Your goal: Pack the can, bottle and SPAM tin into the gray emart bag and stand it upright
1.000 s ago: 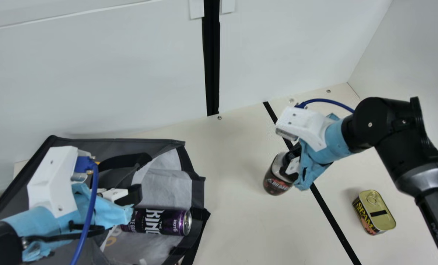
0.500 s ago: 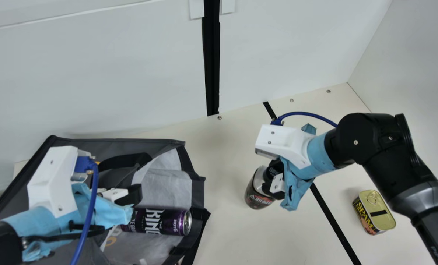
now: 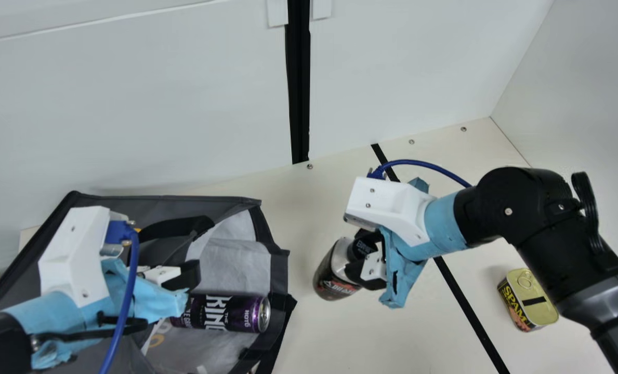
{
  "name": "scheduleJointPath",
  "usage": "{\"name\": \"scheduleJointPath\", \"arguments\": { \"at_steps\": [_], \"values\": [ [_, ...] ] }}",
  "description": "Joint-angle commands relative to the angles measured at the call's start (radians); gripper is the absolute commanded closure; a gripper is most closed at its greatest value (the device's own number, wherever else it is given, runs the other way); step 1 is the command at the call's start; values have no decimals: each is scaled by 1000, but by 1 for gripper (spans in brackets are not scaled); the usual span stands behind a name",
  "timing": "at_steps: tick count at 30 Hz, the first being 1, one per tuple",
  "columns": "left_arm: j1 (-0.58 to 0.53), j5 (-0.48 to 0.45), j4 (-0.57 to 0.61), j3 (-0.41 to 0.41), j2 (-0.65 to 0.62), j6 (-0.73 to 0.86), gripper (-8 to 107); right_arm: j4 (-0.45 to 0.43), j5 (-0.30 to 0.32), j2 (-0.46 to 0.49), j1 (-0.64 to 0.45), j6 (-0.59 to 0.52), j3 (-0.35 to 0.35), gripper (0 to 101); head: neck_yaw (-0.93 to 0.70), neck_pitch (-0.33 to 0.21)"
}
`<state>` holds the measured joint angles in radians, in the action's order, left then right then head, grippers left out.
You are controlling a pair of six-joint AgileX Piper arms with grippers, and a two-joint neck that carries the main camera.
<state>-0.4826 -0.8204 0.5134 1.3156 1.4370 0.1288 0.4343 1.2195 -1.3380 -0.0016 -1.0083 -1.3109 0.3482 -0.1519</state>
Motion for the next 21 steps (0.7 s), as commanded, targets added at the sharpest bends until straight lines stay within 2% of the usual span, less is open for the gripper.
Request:
{"name": "scheduleJointPath", "arguments": {
  "at_steps": [1, 21],
  "values": [
    [0, 0, 0, 0, 0, 0, 107, 21, 0, 4, 9, 5, -2, 101, 1, -23],
    [0, 0, 0, 0, 0, 0, 107, 171, 0, 39, 142, 109, -97, 101, 1, -23]
  ]
}}
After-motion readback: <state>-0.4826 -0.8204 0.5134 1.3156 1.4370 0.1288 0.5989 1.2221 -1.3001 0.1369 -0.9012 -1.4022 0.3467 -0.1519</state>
